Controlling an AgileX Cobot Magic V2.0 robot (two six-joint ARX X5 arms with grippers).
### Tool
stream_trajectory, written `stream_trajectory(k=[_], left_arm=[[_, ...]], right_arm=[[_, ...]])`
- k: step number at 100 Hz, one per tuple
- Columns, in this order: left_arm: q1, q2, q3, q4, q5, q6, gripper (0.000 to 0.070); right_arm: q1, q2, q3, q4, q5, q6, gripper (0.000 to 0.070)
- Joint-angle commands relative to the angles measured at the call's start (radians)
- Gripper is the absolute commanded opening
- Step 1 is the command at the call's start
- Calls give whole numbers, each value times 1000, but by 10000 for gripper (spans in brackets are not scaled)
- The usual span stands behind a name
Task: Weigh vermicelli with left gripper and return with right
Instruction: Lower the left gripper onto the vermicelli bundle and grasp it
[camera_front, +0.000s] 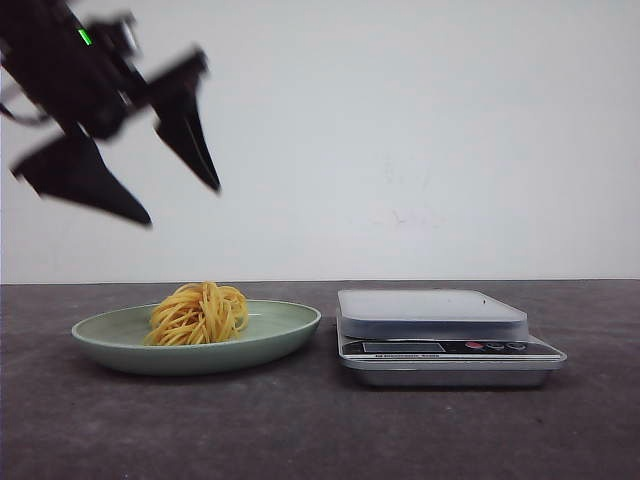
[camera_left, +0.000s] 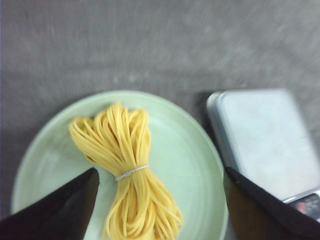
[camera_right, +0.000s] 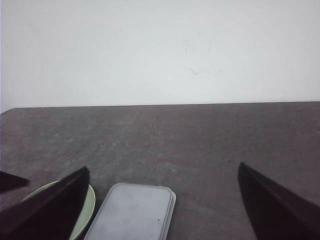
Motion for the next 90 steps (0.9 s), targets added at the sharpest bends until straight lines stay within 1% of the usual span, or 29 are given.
stream_trajectory(k=[1,17,27,35,38,43,45,73,76,90], left_arm=[[-21,63,29,20,-14,-3,469],[-56,168,64,9,-67,12,469],[-74,201,66,14,-102,22,469],[-80,215,66,14,-115,30,466],[-81,218,66,11,-127,36,450],[-85,222,66,8,-145,49,398],[-85,223,66,6,-151,53,389],[-86,257,66,-11,-153,66,384],[-86,263,66,-12,-153,66,370],[-86,283,66,-13,-152,68,209]], right_arm=[[0,5,20,2,-4,-8,605],[-1,6,20,-11,-4,-9,605],[-1,6,20,-23,-4,-9,605],[0,6,20,-37,-4,-9,605],[-1,6,20,-43,-4,-9,605],[-1,5,20,-49,-4,-9,605],[0,5,20,-51,-4,-9,605],[-1,5,20,-51,-4,-8,605],[-1,5,20,-51,-3,-9,605],[-1,5,20,-52,-3,-8,605]])
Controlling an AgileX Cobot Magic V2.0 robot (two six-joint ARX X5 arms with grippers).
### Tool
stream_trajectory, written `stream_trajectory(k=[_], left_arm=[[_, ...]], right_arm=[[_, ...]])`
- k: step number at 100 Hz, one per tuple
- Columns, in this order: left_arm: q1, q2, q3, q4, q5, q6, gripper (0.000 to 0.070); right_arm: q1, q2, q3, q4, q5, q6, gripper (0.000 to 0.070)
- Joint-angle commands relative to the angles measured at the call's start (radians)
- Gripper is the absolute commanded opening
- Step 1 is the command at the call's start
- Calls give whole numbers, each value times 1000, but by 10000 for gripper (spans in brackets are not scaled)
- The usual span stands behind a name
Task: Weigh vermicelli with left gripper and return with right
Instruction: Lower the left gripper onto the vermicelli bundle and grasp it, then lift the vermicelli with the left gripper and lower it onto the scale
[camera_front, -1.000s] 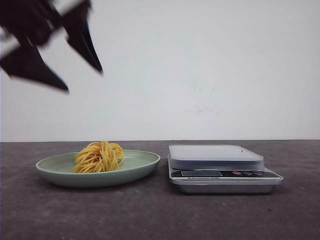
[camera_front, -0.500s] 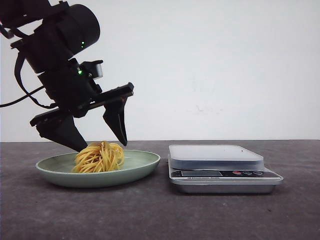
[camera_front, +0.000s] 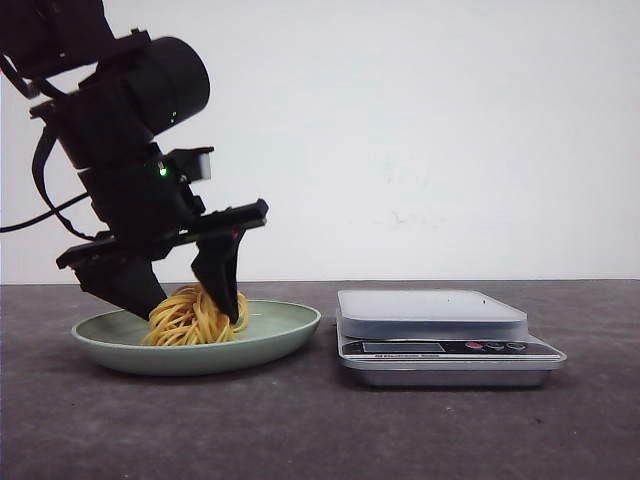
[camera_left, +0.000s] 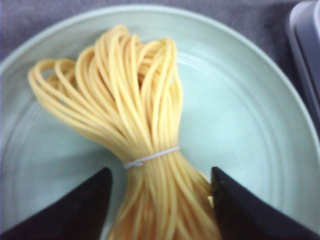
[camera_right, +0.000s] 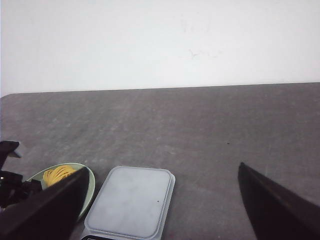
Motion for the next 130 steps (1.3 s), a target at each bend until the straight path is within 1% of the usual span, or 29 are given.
stream_trajectory(k=[1,10,17,19,21,38,55,67,77,85,93,101,111,130], left_arm=[[-6,25,20,0,-4,11,199],[-6,25,22,9,-3,11,97],[-6,25,25,6,-3,19,39],[-6,25,26,5,-3,22,10],[-6,25,27,5,-3,27,4],[-6,3,31,-5,-3,30,4],[-18,-112,32,-19,14,29,4],[-43,-226,32,-16,85,14,5],[-79,-299,34,42,154,-36,5],[-111,-313,52,92,179,-85,5],[-148,-294,90,134,182,-126,5],[-181,-244,143,163,182,-150,5],[-208,-157,233,161,190,-165,5],[-254,25,388,151,216,-230,5]], right_arm=[[-1,5,20,5,-3,-8,605],[-1,5,20,3,-3,-8,605],[-1,5,20,2,0,-8,605],[-1,5,20,2,0,-9,604],[-1,5,20,2,0,-9,604],[-1,5,20,0,0,-9,604],[-1,5,20,-9,0,-8,605],[-1,5,20,-10,0,-9,605],[-1,5,20,-10,0,-8,604],[-1,5,20,-10,0,-8,605],[-1,5,20,-9,-1,-8,605],[-1,5,20,-9,-1,-8,605],[-1,5,21,-9,-2,-4,605],[-1,5,21,-8,-2,-4,605]])
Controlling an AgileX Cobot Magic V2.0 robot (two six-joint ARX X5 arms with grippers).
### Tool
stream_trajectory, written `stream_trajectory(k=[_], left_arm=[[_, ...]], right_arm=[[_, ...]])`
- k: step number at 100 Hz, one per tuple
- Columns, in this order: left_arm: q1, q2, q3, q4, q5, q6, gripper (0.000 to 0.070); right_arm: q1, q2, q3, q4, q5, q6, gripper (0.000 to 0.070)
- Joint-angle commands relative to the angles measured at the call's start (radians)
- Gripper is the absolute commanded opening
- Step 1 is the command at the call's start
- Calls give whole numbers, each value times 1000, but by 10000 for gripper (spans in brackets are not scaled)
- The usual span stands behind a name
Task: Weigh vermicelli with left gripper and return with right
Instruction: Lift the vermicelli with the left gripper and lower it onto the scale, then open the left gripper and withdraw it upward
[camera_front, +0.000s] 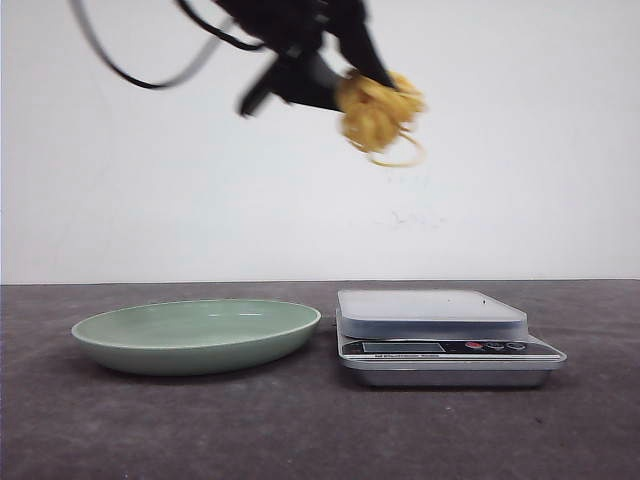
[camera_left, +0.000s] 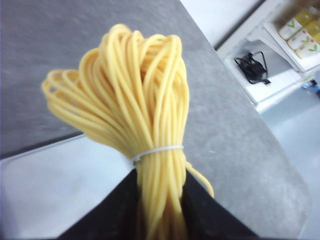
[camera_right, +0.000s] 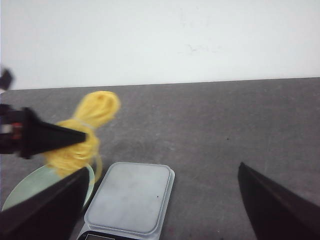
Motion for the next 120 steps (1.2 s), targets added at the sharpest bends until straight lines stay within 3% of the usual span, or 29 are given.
stream_trajectory(k=[1,29,60,66,74,80,101,120], left_arm=[[-21,58,51,10,9,-45,5],[-32,224,70,-21,9,-90,5],[-31,283,70,-36,-1,-42,7],[-31,283,70,-36,-8,-37,87],[-27,283,70,-37,-7,-38,322],[-24,283,70,-37,-5,-35,387],[-9,228,97,-55,9,52,393],[14,-11,134,-140,-74,217,390]], right_arm=[[-1,4,21,8,-2,-4,605],[0,4,21,7,-3,-5,605],[-1,3,21,-14,-3,-6,605],[-1,3,21,-20,-3,-8,605],[0,3,21,-21,-3,-12,605],[0,4,21,-20,-3,-12,605],[-1,3,21,-22,-3,-14,605],[-1,3,21,-23,-3,-32,605]])
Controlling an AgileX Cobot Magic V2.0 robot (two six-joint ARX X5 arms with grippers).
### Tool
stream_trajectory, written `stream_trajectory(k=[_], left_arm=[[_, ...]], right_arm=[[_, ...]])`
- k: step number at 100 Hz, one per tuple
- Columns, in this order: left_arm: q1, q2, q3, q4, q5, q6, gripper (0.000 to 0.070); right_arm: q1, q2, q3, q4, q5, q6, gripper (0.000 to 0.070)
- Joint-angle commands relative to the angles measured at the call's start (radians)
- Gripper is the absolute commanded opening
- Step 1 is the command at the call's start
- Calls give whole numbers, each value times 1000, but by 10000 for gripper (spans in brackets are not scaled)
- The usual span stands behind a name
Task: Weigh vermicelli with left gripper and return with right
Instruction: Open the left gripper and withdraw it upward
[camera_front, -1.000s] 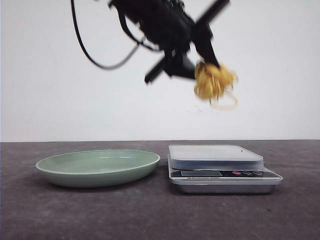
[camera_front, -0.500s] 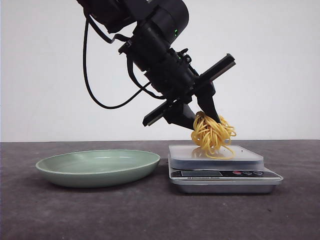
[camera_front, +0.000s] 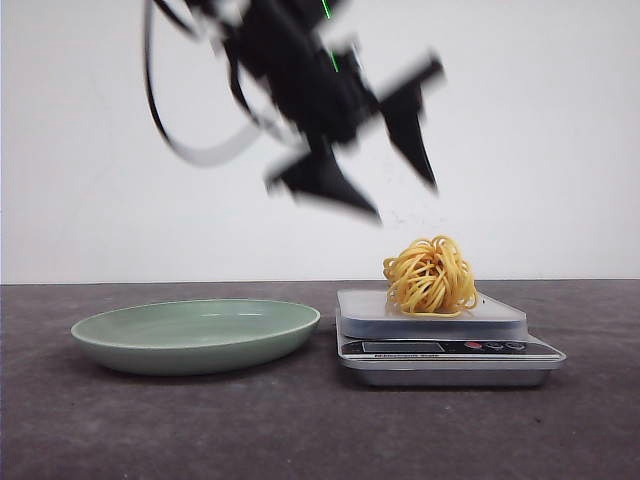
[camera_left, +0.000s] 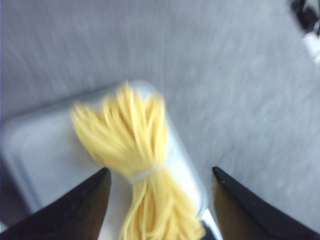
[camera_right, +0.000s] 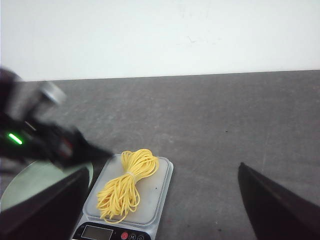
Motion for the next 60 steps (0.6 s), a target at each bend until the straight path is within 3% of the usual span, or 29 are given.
stream_trajectory(k=[1,25,42,60], left_arm=[[-4,-119,49,0,-33,119,390],[-11,-563,49,-114,-297,308,392],[-35,-850,49,-238,-441,369,390],[-42,-1069,48,-505,-596,372,391]], right_arm=[[0,3,21,5,-3,-17,605],[0,3,21,-6,-3,-21,605],[0,3,21,-21,-3,-24,605],[0,3,21,5,-3,-29,605]])
